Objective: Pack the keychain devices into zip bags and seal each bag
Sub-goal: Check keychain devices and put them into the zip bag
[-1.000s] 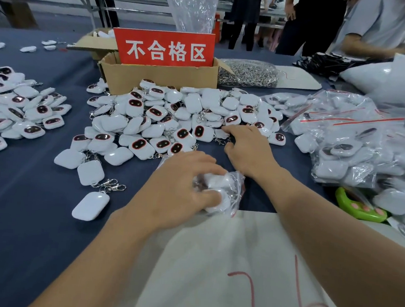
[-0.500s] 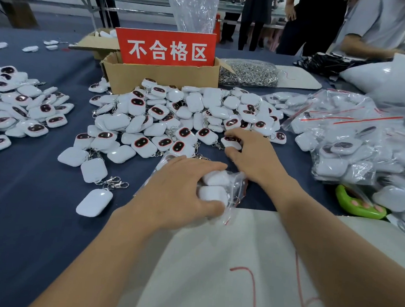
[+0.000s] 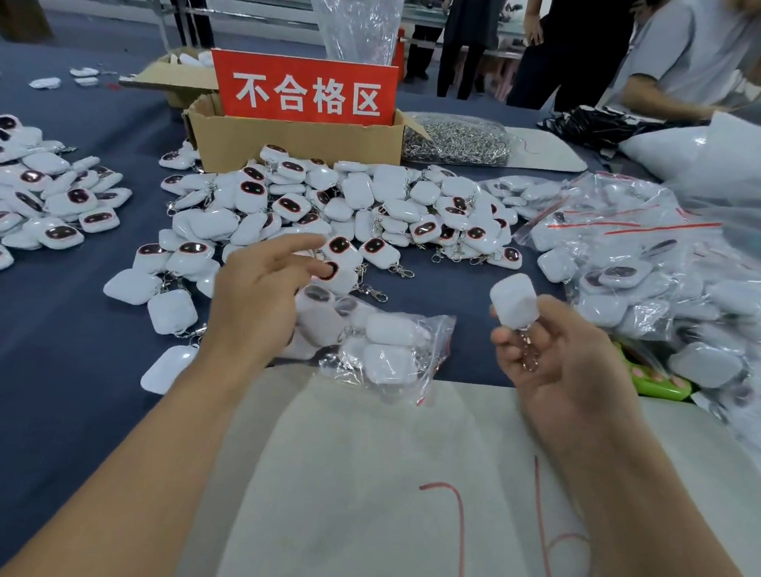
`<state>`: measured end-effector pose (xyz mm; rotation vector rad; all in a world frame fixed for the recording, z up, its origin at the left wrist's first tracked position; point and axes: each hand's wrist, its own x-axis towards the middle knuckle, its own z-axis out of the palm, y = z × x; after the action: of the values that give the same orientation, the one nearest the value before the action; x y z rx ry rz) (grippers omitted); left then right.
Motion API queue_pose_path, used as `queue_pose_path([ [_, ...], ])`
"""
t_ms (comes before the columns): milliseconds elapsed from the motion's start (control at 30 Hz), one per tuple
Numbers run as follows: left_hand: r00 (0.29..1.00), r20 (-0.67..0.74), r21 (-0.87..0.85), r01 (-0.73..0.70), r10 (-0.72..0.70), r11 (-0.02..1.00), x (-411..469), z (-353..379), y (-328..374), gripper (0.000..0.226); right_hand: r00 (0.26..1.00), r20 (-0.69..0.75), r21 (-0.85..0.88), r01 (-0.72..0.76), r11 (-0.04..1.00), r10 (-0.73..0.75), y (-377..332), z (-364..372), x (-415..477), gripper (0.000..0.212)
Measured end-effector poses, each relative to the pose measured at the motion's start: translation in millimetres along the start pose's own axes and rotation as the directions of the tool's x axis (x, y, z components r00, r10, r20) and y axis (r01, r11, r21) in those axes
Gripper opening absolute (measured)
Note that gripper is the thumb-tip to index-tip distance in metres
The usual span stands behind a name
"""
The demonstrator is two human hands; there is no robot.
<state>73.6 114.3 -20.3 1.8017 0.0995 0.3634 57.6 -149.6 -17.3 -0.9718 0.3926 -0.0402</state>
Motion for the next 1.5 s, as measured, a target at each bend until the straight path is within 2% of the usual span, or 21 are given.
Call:
queue_pose_path([
  [100, 0.997, -0.030, 0.027, 0.071, -0.070, 0.997, 8, -8, -6, 0.057, 0.995, 0.029, 0.089, -0.094, 0.992, 0.092, -3, 5, -5, 0.020],
  [200, 0.995, -0.033, 0.066, 0.092, -0.090, 0.994, 10, -4, -8, 0.057, 0.990, 0.044, 0.141, -0.140, 0.980, 0.135, -2, 7, -5, 0.008],
  [267, 0.996, -0.039, 0.071, 0.081, -0.078, 0.994, 8, 1, -8, 0.055, 0.984, 0.063, 0.161, -0.173, 0.972, 0.165, -3, 5, -3, 0.013],
  [400, 0.992, -0.125, 0.059, -0.002, 0.009, 0.998, 5, 7, -4, 0.050, 0.990, 0.070, 0.019, -0.125, 0.992, 0.123, -5, 2, 5, 0.026],
  [467, 0.981, -0.179, 0.068, -0.058, 0.069, 0.996, 4, 9, -1, 0.049, 0.996, 0.083, -0.243, 0.052, 0.969, -0.032, -4, -1, 8, 0.047],
  [500, 0.973, -0.214, 0.083, -0.075, 0.091, 0.994, 4, 9, 0, 0.050, 0.984, 0.126, -0.422, 0.167, 0.891, -0.125, -4, -1, 6, 0.052],
  [567, 0.950, -0.289, 0.133, -0.080, 0.116, 0.988, 3, 7, 1, 0.052, 0.935, 0.278, -0.693, 0.353, 0.629, -0.219, -4, -2, 2, 0.055],
  [667, 0.926, -0.363, 0.168, -0.041, 0.101, 0.985, 4, 2, 2, 0.052, 0.891, 0.409, -0.879, 0.442, 0.178, -0.197, 2, -3, -5, 0.055],
  [733, 0.921, -0.384, 0.148, -0.008, 0.065, 0.989, 4, 0, 1, 0.051, 0.876, 0.446, -0.895, 0.432, -0.115, -0.185, 7, -7, -8, 0.060],
  [800, 0.921, -0.385, 0.147, 0.004, 0.053, 0.989, 3, -1, 1, 0.050, 0.913, 0.370, -0.913, 0.323, -0.248, -0.174, 7, -10, -12, 0.060],
  [867, 0.921, -0.383, 0.174, -0.005, 0.072, 0.985, 0, 1, 4, 0.048, 0.931, 0.295, -0.927, 0.224, -0.301, -0.215, 3, -9, -13, 0.045],
  [900, 0.922, -0.376, 0.193, -0.018, 0.091, 0.981, -2, 3, 7, 0.046, 0.917, 0.307, -0.926, 0.226, -0.303, -0.253, 3, -7, -14, 0.034],
  [967, 0.933, -0.331, 0.225, -0.071, 0.144, 0.972, -9, 14, 13, 0.044, 0.844, 0.402, -0.913, 0.339, -0.229, -0.354, 4, -4, -16, 0.015],
  [1033, 0.938, -0.235, 0.278, -0.187, 0.255, 0.942, -21, 28, 19, 0.038, 0.764, 0.426, -0.873, 0.488, 0.002, -0.484, 7, 3, -19, 0.008],
  [1067, 0.925, -0.177, 0.319, -0.270, 0.337, 0.909, -28, 36, 21, 0.034, 0.768, 0.386, -0.830, 0.531, 0.171, -0.510, 10, 9, -21, 0.010],
  [1133, 0.869, -0.079, 0.355, -0.433, 0.488, 0.829, -40, 49, 23, 0.025, 0.842, 0.298, -0.700, 0.513, 0.497, -0.449, 19, 20, -24, 0.012],
  [1167, 0.850, -0.040, 0.341, -0.483, 0.525, 0.807, -44, 54, 24, 0.023, 0.872, 0.277, -0.641, 0.481, 0.598, -0.404, 25, 24, -25, 0.012],
  [1267, 0.849, 0.121, 0.290, -0.526, 0.515, 0.800, -49, 61, 25, 0.023, 0.915, 0.282, -0.540, 0.399, 0.741, -0.288, 38, 29, -31, 0.016],
  [1333, 0.868, 0.185, 0.265, -0.495, 0.460, 0.827, -48, 62, 24, 0.025, 0.936, 0.292, -0.443, 0.316, 0.839, -0.199, 40, 31, -32, 0.012],
  [1400, 0.899, 0.156, 0.234, -0.437, 0.410, 0.869, -43, 61, 22, 0.024, 0.934, 0.337, -0.327, 0.238, 0.915, -0.122, 35, 29, -29, 0.016],
  [1500, 0.940, 0.106, 0.188, -0.339, 0.324, 0.922, -36, 60, 17, 0.020, 0.893, 0.449, -0.261, 0.168, 0.950, -0.035, 25, 26, -25, 0.029],
])
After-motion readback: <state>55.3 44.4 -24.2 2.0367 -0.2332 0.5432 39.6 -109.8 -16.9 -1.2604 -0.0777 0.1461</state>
